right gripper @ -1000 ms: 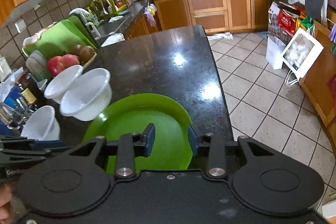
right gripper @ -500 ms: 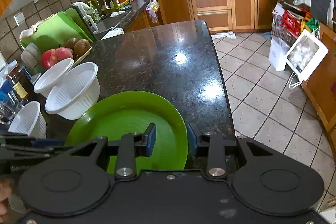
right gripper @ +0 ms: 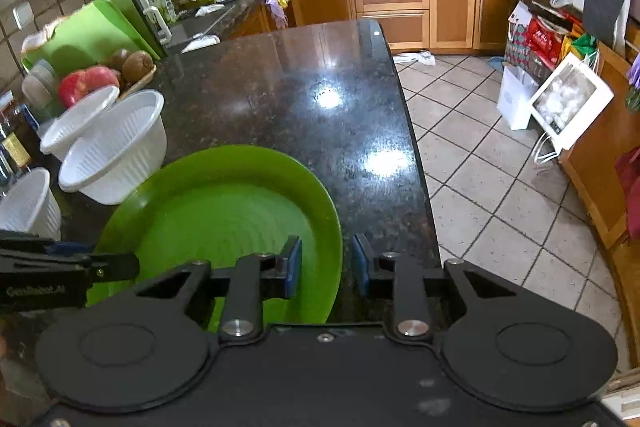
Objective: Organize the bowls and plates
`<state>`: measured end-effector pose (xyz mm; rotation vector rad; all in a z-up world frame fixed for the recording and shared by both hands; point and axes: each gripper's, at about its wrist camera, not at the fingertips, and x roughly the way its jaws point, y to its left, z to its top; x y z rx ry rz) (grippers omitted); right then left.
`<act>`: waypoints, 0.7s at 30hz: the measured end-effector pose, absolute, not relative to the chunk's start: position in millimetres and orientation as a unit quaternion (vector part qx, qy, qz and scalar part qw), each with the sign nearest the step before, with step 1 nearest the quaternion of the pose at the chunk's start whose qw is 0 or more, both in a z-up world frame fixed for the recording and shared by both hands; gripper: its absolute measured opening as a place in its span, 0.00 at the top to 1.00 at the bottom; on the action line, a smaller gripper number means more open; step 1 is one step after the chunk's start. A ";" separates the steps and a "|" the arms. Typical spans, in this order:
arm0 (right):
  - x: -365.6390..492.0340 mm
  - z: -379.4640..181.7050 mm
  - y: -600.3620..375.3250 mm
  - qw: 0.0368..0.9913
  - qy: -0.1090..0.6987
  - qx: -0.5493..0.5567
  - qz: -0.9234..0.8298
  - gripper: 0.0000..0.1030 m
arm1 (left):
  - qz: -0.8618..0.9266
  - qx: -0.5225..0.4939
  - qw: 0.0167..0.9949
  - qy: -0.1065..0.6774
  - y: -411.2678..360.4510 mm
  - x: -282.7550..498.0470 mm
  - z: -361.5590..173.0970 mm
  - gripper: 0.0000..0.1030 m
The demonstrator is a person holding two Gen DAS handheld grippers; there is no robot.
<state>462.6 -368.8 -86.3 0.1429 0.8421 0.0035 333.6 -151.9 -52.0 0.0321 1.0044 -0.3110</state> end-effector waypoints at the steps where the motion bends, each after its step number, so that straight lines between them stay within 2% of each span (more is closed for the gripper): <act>1: 461.9 -86.1 -367.5 0.910 0.410 0.067 0.002 0.77 | -0.150 0.012 0.864 0.480 -151.2 333.2 -52.1 0.61; 9: 448.7 -79.6 -369.7 0.905 0.419 0.077 -0.007 0.80 | -0.149 0.012 0.866 0.477 -148.7 324.7 -46.5 0.63; 21: 412.5 -42.6 -346.9 0.923 0.376 0.077 -0.011 0.80 | -0.159 0.019 0.886 0.435 -136.2 297.4 -13.5 0.63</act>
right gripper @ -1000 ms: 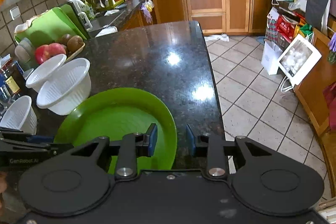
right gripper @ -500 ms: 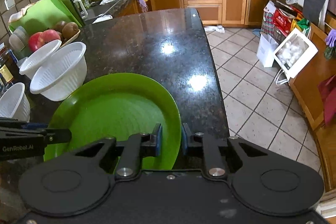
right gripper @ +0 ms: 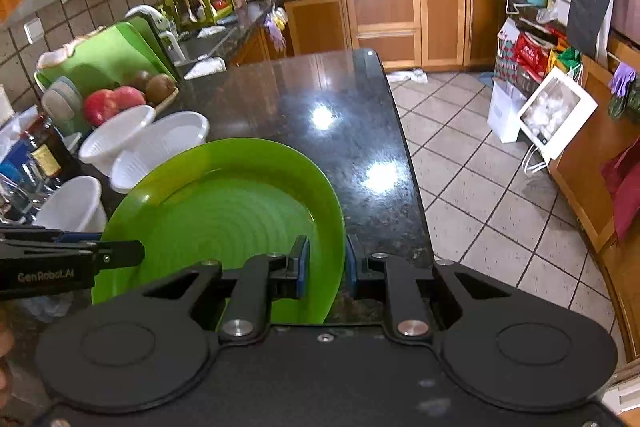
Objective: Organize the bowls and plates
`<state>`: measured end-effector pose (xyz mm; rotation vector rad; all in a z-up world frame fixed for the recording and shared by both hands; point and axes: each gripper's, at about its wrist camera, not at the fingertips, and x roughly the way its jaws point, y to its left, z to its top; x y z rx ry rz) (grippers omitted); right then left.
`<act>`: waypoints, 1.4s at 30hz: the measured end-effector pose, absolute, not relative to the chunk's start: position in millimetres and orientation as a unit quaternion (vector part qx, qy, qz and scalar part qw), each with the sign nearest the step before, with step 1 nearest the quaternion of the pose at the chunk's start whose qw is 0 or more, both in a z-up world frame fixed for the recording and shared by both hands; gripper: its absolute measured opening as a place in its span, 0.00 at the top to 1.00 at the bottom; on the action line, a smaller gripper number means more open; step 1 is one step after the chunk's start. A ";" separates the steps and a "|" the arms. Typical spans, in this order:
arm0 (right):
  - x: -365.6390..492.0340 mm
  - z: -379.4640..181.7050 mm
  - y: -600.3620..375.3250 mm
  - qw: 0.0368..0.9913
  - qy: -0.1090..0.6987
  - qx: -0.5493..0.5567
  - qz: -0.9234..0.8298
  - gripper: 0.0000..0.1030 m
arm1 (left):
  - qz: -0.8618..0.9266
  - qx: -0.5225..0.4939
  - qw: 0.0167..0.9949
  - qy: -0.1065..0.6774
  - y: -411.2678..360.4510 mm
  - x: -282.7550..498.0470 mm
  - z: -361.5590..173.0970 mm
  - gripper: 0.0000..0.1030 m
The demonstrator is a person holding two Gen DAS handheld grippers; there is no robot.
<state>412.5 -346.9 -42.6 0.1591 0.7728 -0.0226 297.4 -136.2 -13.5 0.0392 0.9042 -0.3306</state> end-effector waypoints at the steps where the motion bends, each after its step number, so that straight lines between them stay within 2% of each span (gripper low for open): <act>1: 408.5 -39.3 -343.1 0.925 0.373 0.077 -0.012 0.80 | -0.160 0.019 0.887 0.433 -133.1 295.0 -11.0 0.63; 15: 339.8 -18.4 -283.9 0.934 0.343 0.088 -0.045 0.80 | -0.192 0.039 0.894 0.403 -97.0 260.4 4.9 0.63; 26: 274.1 -29.5 -248.0 0.926 0.345 0.123 -0.089 0.80 | -0.229 0.065 0.881 0.409 -79.5 227.2 0.9 0.63; 42: 216.8 -40.9 -264.3 0.916 0.344 0.154 -0.140 0.80 | -0.260 0.073 0.866 0.420 -100.6 190.3 -14.5 0.63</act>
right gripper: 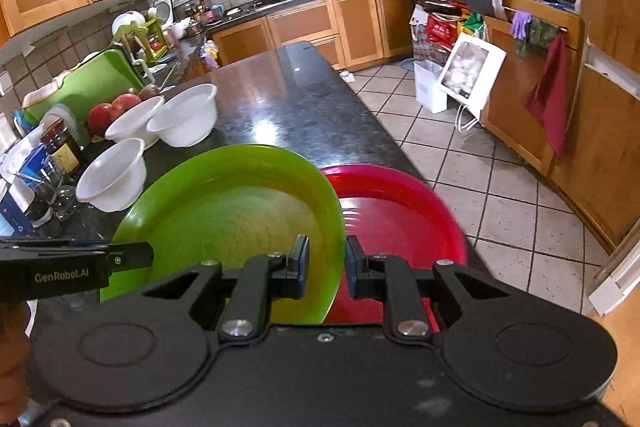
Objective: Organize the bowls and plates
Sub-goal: 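Lower the green plate onto the magenta plate and open the left gripper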
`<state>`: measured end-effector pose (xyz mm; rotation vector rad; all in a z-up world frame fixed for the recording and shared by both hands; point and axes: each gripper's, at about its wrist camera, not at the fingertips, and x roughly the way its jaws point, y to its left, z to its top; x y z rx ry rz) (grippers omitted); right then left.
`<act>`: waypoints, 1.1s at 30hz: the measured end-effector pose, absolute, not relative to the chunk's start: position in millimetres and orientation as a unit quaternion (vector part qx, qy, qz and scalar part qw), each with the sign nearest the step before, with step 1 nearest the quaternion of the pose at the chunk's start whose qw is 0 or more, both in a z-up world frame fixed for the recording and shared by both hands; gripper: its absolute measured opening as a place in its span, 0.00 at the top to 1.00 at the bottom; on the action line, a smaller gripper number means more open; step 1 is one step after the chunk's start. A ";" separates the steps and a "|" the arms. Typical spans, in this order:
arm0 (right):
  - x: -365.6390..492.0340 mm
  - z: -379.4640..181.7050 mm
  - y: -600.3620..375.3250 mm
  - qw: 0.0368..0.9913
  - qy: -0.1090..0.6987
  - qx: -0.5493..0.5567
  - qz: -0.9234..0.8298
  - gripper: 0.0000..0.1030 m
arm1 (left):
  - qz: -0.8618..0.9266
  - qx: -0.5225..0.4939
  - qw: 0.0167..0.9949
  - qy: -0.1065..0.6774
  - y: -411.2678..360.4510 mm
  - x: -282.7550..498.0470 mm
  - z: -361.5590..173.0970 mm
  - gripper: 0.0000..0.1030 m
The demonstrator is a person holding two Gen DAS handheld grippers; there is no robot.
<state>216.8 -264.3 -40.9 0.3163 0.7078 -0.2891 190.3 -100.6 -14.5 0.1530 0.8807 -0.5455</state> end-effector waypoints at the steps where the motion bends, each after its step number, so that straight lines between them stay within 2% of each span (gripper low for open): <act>1: 214.6 -40.5 -268.1 0.916 0.343 0.152 -0.142 0.80 | -0.261 0.070 0.865 0.422 -103.8 189.1 -15.2 0.63; 15: 204.8 -46.1 -322.9 0.920 0.347 0.126 -0.128 0.80 | -0.238 0.053 0.873 0.423 -155.3 175.4 -26.7 0.63; 33: 216.2 -56.7 -357.0 0.926 0.355 0.119 -0.054 0.79 | -0.167 0.041 0.882 0.438 -177.7 172.3 -38.4 0.63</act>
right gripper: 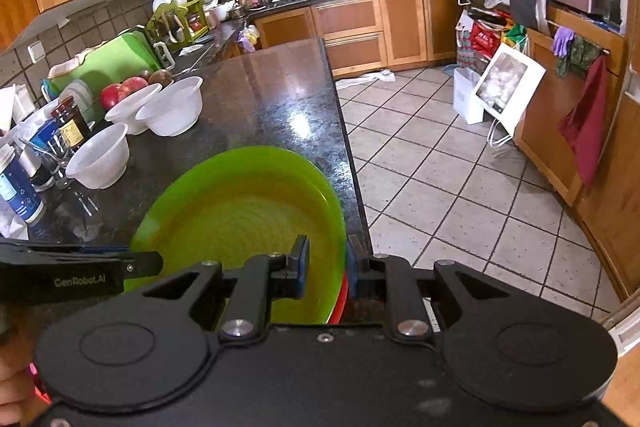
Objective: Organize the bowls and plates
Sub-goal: 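Lower the green plate onto the magenta plate and open the left gripper, then move the left gripper toward the white bowls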
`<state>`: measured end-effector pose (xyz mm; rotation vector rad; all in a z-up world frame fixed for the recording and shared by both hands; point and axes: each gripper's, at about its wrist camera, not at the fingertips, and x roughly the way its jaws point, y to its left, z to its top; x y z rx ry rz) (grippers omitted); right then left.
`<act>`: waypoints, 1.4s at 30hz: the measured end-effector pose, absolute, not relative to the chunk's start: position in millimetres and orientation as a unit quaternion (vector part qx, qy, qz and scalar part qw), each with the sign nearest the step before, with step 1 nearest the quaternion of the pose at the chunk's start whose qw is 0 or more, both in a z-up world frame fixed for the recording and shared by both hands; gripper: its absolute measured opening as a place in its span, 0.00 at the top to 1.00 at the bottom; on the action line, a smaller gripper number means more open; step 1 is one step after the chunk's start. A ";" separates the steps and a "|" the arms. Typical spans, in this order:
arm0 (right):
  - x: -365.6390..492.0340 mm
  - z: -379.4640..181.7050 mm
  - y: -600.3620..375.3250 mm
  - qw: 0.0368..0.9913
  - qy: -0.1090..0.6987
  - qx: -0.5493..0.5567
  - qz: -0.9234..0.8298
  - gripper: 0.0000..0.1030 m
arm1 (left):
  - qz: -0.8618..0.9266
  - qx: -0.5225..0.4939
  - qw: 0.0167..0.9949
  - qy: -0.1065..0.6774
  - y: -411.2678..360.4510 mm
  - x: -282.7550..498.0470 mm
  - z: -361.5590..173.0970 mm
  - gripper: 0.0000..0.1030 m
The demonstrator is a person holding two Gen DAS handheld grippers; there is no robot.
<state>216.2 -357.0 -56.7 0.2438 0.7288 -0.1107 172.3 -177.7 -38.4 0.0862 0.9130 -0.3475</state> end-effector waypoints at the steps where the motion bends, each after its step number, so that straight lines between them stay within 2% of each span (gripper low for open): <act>1: 217.1 -57.9 -357.4 0.925 0.357 0.119 -0.052 0.78 | -0.167 0.042 0.883 0.437 -177.7 171.6 -37.7 0.64; 26: 221.4 -51.7 -354.4 0.933 0.333 0.131 -0.045 0.77 | -0.141 0.031 0.891 0.430 -165.9 167.3 -29.5 0.64; 42: 249.3 -39.0 -277.5 0.936 0.334 0.111 0.003 0.77 | -0.073 0.027 0.895 0.440 -88.4 188.2 -28.5 0.64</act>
